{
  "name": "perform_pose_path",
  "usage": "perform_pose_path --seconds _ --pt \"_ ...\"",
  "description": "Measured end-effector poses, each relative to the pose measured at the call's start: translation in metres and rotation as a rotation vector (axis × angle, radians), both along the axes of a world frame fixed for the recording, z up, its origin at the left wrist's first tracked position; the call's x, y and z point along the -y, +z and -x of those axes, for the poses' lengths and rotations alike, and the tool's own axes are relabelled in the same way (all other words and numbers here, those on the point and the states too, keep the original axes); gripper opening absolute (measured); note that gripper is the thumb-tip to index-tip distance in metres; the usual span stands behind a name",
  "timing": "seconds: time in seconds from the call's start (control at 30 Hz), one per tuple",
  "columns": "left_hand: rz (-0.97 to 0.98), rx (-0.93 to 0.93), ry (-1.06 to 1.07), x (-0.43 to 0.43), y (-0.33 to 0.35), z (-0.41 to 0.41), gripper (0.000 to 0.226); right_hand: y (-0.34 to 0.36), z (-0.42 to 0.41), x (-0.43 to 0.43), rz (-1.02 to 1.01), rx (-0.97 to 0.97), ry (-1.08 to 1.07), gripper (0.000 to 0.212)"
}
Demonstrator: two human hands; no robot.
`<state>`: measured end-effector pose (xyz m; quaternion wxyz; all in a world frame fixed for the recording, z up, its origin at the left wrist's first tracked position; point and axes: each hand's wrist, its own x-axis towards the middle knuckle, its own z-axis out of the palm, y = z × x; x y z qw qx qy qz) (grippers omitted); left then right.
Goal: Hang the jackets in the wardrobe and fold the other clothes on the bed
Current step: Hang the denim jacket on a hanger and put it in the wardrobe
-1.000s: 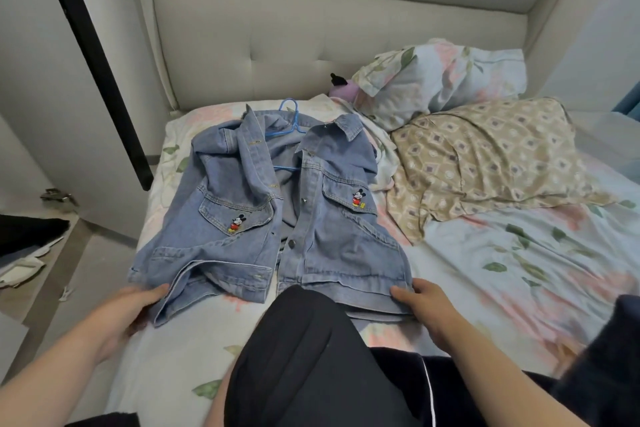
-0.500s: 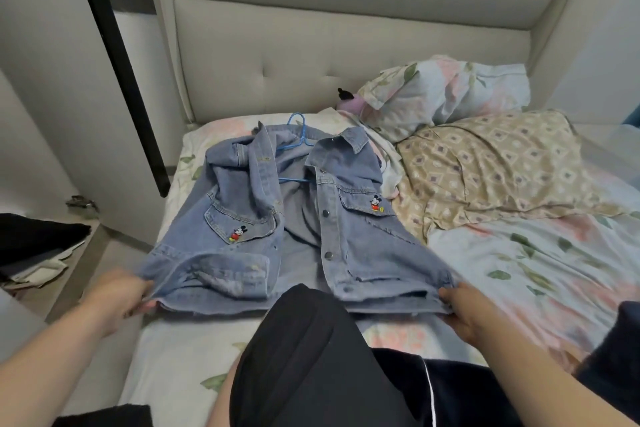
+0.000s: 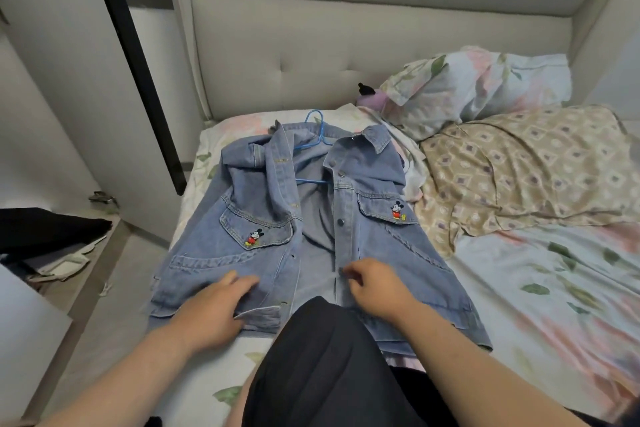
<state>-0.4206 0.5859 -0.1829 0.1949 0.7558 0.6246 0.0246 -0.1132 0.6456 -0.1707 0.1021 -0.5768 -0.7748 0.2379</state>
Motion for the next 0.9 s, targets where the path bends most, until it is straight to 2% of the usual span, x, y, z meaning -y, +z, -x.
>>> perform_pose_path --seconds 0.03,0.07,0.1,0.13,0.2,0.27,0.3,0.33,0.4,0.47,0.53,0.6,0.67,0.77,0.83,0.9 --pt "-0.004 -0.031 -0.034 -0.001 -0.004 0.000 0.042 -0.003 0.006 -0.005 -0.003 0.042 0.025 0.021" --pt "0.009 -0.090 -0.074 -0.001 -0.007 0.001 0.033 -0.006 0.011 -0.010 -0.003 0.088 0.046 0.019" --pt "0.066 -0.129 -0.095 0.000 -0.010 0.000 0.024 -0.009 0.015 -0.015 0.004 0.133 0.060 0.017" --pt "0.162 -0.139 -0.086 0.002 -0.012 -0.001 0.027 -0.011 0.018 -0.019 0.013 0.167 0.062 0.016" --pt "0.313 0.006 -0.012 0.002 -0.014 -0.007 0.035 -0.017 0.020 -0.028 0.021 0.186 0.026 0.016" --pt "0.373 0.251 0.130 -0.005 -0.012 -0.016 0.029 -0.025 0.020 -0.033 0.021 0.190 -0.022 0.019" --pt "0.349 0.341 0.198 -0.014 -0.014 -0.021 0.022 -0.029 0.020 -0.034 0.025 0.195 -0.031 0.020" --pt "0.281 0.349 0.209 -0.024 -0.014 -0.026 0.016 -0.032 0.020 -0.035 0.028 0.199 -0.033 0.020" --pt "0.192 0.305 0.208 -0.039 -0.019 -0.038 0.024 -0.037 0.019 -0.038 0.039 0.185 -0.038 0.017" --pt "0.169 0.255 0.165 -0.046 -0.033 -0.048 0.031 -0.038 0.020 -0.042 0.080 0.093 -0.082 0.008" --pt "0.149 0.181 0.132 -0.050 -0.048 -0.053 0.071 -0.036 0.023 -0.049 0.122 -0.059 -0.155 0.014" --pt "0.115 0.210 0.143 -0.060 -0.058 -0.054 0.088 -0.034 0.028 -0.060 0.108 -0.186 -0.227 0.021" --pt "0.061 0.258 0.164 -0.072 -0.063 -0.056 0.086 -0.035 0.034 -0.069 0.102 -0.306 -0.294 0.021" --pt "-0.056 0.297 0.211 -0.081 -0.064 -0.060 0.070 -0.043 0.039 -0.076 0.162 -0.398 -0.326 0.017" --pt "-0.103 0.323 0.187 -0.080 -0.064 -0.057 0.066 -0.049 0.039 -0.076 0.190 -0.389 -0.278 0.010" --pt "-0.082 0.311 0.125 -0.072 -0.065 -0.049 0.071 -0.051 0.037 -0.070 0.147 -0.298 -0.198 0.018"
